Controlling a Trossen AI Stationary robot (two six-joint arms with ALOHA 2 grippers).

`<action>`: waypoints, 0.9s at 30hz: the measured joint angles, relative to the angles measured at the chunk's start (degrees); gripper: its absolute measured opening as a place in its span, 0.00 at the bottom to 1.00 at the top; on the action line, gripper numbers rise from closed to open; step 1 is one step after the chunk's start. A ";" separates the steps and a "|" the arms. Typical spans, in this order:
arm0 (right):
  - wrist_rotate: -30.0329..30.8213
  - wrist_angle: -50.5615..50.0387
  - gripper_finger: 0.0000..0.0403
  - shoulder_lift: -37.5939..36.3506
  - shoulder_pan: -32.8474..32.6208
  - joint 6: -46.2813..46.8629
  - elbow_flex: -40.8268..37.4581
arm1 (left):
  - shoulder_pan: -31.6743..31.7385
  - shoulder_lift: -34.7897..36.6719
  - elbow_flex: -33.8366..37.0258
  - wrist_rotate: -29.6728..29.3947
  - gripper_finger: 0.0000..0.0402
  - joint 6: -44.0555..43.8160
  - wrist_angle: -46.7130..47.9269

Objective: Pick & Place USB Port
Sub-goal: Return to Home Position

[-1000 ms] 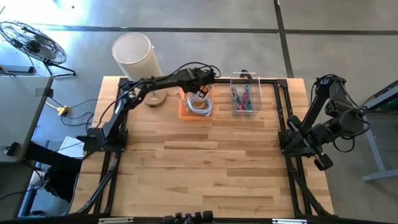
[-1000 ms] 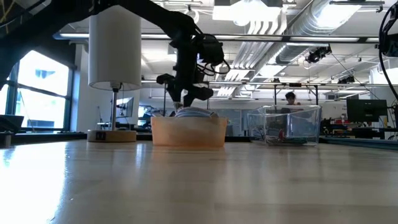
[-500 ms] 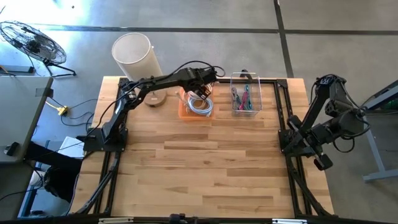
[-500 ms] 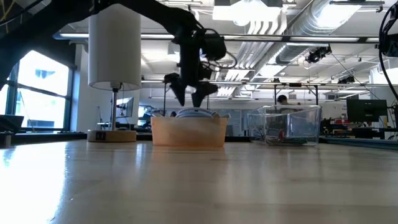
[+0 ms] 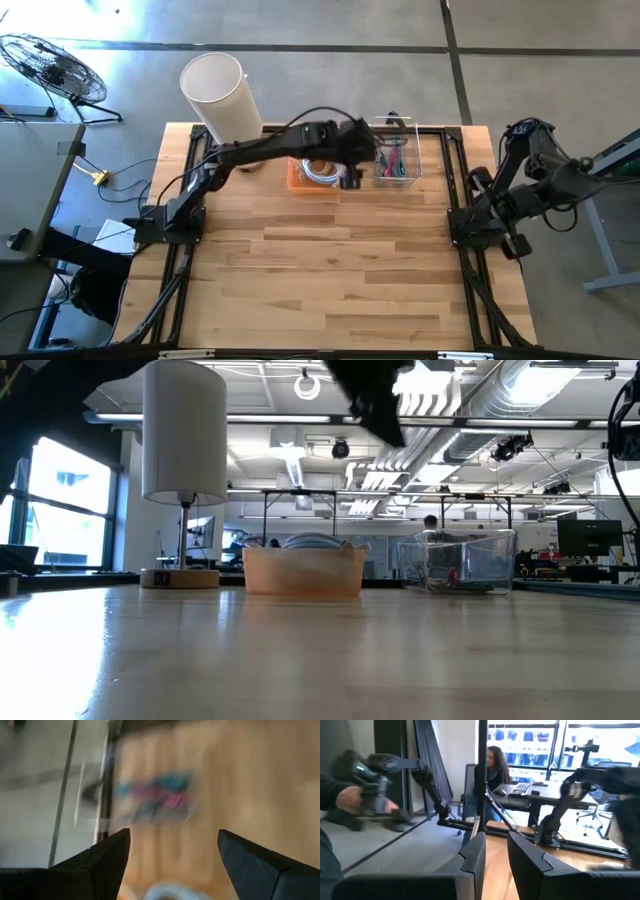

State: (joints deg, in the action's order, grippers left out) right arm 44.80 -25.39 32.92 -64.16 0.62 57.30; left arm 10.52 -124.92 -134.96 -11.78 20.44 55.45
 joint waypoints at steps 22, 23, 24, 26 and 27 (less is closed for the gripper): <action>11.71 9.53 0.02 -2.55 0.04 -15.36 -0.01 | -18.42 13.49 -0.04 -16.05 0.10 4.81 4.11; 11.55 9.88 0.02 -2.57 0.04 -16.22 0.02 | -19.20 13.99 -0.03 -17.78 0.05 4.84 6.64; 11.26 9.79 0.01 -2.61 0.04 -17.34 0.12 | -19.85 14.65 -0.04 -19.69 0.04 4.83 7.86; 11.25 9.70 0.00 -2.53 0.04 -19.13 0.91 | -21.26 16.42 -0.02 -23.29 0.04 4.80 12.44; 11.74 9.75 0.00 -2.53 0.03 -19.82 1.57 | -21.97 17.32 -0.02 -24.83 0.03 4.83 13.90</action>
State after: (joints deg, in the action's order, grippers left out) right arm 56.54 -15.63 30.39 -64.13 -19.20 58.88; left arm -11.45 -107.60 -134.98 -36.61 25.27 69.35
